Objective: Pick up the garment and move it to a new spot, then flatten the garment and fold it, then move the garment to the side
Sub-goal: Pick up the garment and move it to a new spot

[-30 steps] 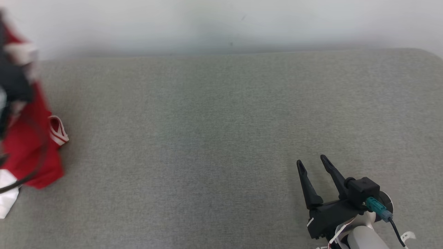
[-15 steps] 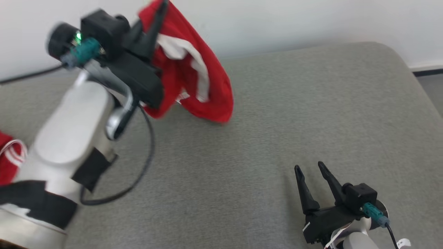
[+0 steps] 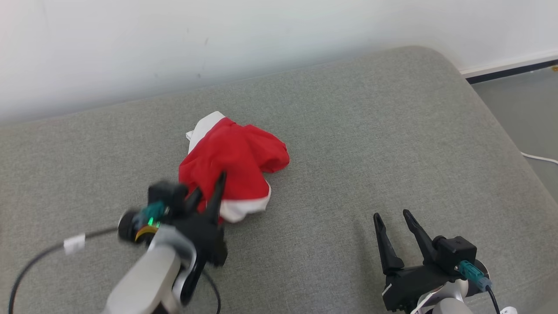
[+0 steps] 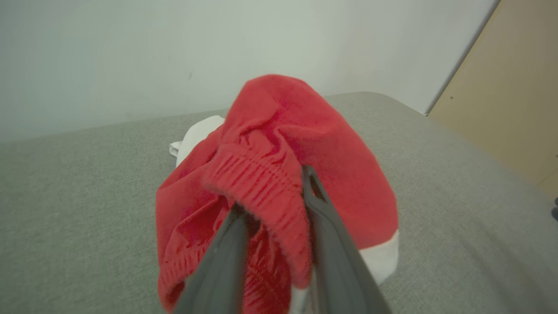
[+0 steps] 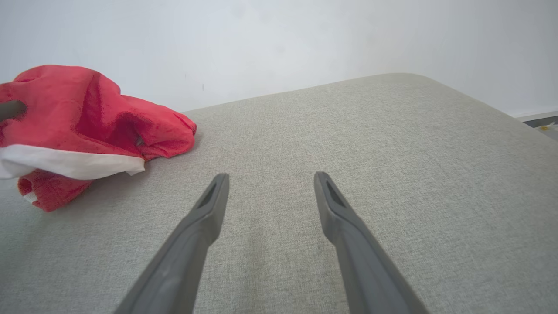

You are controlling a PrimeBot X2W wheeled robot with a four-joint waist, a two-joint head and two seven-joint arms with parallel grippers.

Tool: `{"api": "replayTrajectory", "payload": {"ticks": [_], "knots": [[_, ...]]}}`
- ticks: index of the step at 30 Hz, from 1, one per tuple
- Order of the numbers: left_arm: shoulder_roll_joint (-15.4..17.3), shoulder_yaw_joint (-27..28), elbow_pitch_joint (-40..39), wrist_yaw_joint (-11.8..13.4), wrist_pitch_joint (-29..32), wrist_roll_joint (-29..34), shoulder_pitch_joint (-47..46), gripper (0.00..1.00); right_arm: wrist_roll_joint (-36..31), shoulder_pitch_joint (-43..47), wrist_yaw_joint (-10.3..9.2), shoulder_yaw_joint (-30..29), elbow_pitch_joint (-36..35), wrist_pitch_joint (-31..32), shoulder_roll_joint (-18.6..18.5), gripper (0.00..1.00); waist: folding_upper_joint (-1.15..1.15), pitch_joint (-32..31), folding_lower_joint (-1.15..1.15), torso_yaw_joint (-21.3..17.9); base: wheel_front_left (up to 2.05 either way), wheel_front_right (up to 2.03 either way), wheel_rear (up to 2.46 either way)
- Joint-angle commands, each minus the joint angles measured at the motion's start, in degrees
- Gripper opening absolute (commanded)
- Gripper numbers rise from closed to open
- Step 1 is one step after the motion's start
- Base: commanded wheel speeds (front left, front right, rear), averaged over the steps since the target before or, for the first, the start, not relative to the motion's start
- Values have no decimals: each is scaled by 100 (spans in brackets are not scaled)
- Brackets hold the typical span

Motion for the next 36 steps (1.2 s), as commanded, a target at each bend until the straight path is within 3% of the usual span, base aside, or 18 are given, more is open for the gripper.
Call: {"api": "replayTrajectory", "payload": {"ticks": [1, 14, 24, 36], "knots": [[0, 192, -3, 89, -17, 42, 312, 100, -5, 24, 19, -17, 8, -2, 10, 100, 0, -25, 0, -13, 0, 0, 0], [45, 2143, -974, 584, -24, 1154, 2349, 100, -126, 160, 19, -180, -24, -2, -22, 100, 0, -209, 0, 423, 0, 0, 0], [-211, 3617, -1912, 524, -23, 2166, 3548, 100, -230, 322, 19, -236, -51, -2, 11, 100, 0, -477, 0, 816, 0, 0, 0], [-685, 4217, -2766, 340, -25, 3105, 4440, 100, -274, 518, 19, -359, -84, -2, 90, 100, 0, -648, 0, 1058, 0, 0, 0]]}}
